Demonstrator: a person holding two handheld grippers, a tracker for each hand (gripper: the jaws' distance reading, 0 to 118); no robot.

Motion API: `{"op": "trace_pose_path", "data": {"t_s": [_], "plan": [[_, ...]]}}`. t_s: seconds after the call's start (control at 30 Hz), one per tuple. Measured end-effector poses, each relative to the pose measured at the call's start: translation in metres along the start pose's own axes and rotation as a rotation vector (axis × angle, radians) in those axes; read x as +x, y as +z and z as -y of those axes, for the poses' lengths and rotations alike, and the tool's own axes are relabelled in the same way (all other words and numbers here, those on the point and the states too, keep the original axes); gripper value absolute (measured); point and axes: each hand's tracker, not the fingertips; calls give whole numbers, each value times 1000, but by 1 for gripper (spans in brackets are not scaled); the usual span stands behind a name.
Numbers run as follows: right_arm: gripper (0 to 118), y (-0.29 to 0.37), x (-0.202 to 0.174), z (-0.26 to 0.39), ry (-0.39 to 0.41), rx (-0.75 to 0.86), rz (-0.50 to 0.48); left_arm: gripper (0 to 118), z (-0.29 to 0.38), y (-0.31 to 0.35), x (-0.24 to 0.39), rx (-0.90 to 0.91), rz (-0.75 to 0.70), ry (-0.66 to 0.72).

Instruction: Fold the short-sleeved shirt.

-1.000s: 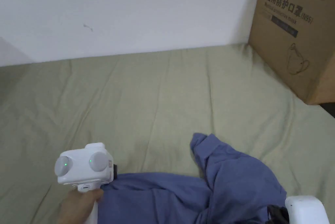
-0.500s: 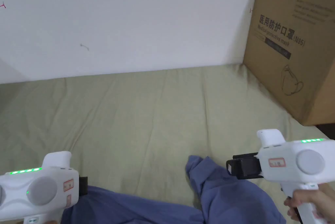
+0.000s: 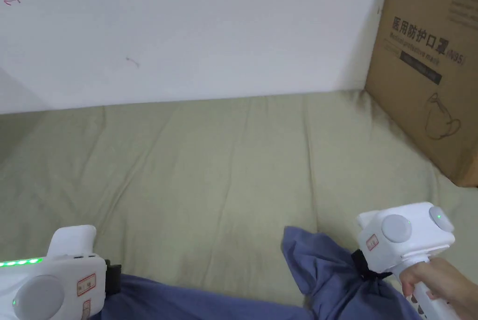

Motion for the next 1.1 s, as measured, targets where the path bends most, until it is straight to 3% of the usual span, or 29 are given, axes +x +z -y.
{"op": "trace_pose_path", "data": {"t_s": [0.13,0.33,0.57,0.7,0.87,1.1], "plan": [[4,19,-2,2,-143,41,-18,2,-11,18,-8,13,-9,20],[4,126,18,-13,-216,239,-73,2,-36,59,-21,87,-59,16],[4,283,38,-29,-201,511,-42,2,-103,134,-38,263,-126,72],[4,357,45,-47,-252,619,-85,2,-157,178,-33,349,-142,70],[4,415,44,-92,-236,719,-63,2,-232,215,-21,451,-204,13],[4,459,34,-172,-344,777,-104,2,-333,246,-26,567,-288,40]]}}
